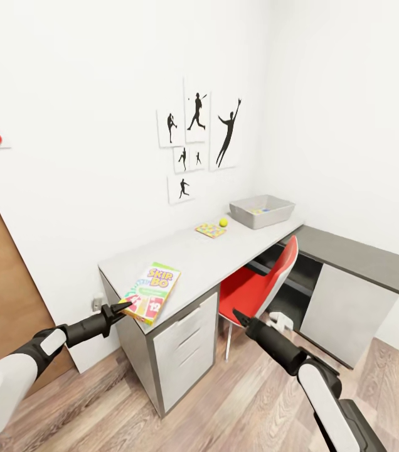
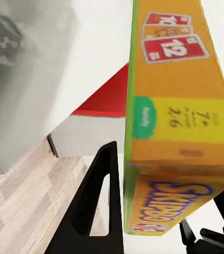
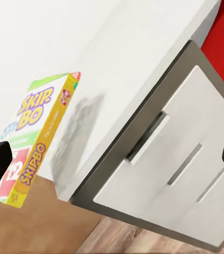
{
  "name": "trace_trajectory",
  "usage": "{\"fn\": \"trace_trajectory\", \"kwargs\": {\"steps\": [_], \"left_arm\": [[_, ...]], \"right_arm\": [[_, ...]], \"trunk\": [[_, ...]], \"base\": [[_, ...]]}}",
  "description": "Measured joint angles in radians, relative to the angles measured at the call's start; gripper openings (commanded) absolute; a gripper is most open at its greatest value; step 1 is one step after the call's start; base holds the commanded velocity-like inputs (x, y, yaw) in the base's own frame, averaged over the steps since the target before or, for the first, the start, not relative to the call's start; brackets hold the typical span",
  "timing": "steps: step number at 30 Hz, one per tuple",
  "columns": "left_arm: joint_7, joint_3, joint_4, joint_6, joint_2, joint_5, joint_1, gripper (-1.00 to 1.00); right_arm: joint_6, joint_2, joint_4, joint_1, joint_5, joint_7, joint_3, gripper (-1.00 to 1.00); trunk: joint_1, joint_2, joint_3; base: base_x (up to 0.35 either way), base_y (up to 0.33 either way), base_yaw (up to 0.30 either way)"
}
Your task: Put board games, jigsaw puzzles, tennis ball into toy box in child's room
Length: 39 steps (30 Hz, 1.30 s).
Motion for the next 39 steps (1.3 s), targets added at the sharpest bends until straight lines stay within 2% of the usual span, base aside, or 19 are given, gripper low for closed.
{"fn": "trace_trajectory", "kwargs": {"steps": [4,8,12,16,25,30,39], "left_arm": [[-0.038,-0.002,-0.001,0.002,0.002,-0.001,0.000,-1.00],[-0.048,-0.003,-0.001,0.003,0.003,-0.002,0.000,-1.00],[-0.050,-0.005,-0.001,0.002,0.002,-0.003,0.000,-1.00],[-0.052,-0.004,-0.002,0.003,0.003,-0.002,0.000,-1.00],[-0.069,-0.003,-0.003,0.004,0.003,-0.001,0.000,-1.00],[-0.096,-0.007,-0.003,0.003,0.005,-0.002,0.000,-1.00],[-0.148,-0.078,-0.002,0.016,0.006,-0.003,0.000,-1.00]], "right_arm": [[-0.001,-0.001,0.019,0.000,0.000,0.000,-0.003,1.00],[-0.003,-0.001,0.047,0.000,-0.002,0.001,-0.005,1.00],[-0.045,-0.005,0.164,0.000,-0.003,0.003,-0.014,1.00],[-0.067,-0.009,0.214,0.000,-0.005,0.004,-0.016,1.00],[-0.073,-0.013,0.225,0.000,-0.005,0.004,-0.016,1.00],[-0.072,-0.016,0.225,-0.001,-0.004,0.005,-0.048,1.00],[-0.068,-0.018,0.225,-0.002,-0.009,0.005,-0.077,1.00]], "trunk": [[-0.015,0.028,0.013],[-0.031,0.056,0.025],[-0.046,0.084,0.038],[-0.061,0.112,0.053],[-0.096,0.175,0.094],[-0.115,0.210,0.118],[-0.150,0.273,0.160]], "base": [[0.000,0.000,0.000],[0.000,0.000,0.000],[0.000,0.000,0.000],[0.000,0.000,-0.028],[0.000,0.000,-0.094],[0.000,0.000,-0.123],[0.000,0.000,-0.143]]}}
